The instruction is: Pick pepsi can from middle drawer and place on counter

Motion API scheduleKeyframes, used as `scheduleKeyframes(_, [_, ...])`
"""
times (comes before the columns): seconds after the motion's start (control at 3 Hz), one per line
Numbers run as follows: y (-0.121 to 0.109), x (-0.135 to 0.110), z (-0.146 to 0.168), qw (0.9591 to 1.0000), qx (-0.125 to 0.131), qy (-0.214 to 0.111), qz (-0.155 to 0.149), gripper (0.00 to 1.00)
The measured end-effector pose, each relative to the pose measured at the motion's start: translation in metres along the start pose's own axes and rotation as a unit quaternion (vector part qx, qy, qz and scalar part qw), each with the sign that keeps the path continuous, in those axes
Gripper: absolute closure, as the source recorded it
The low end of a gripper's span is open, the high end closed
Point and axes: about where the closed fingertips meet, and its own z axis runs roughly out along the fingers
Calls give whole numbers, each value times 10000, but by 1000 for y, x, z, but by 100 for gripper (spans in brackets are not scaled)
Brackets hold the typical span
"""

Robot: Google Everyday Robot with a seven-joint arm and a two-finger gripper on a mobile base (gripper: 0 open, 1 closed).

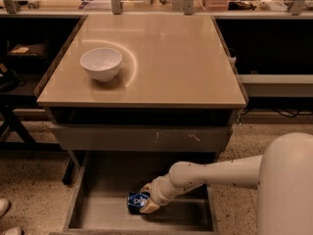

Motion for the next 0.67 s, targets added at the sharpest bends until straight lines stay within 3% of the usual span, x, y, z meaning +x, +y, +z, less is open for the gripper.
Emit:
scheduleKeyframes(0.33, [0, -9, -22, 9998, 58, -151, 140, 100])
scheduleKeyframes(0.67, [2, -16, -57, 9992, 198, -234, 262, 100])
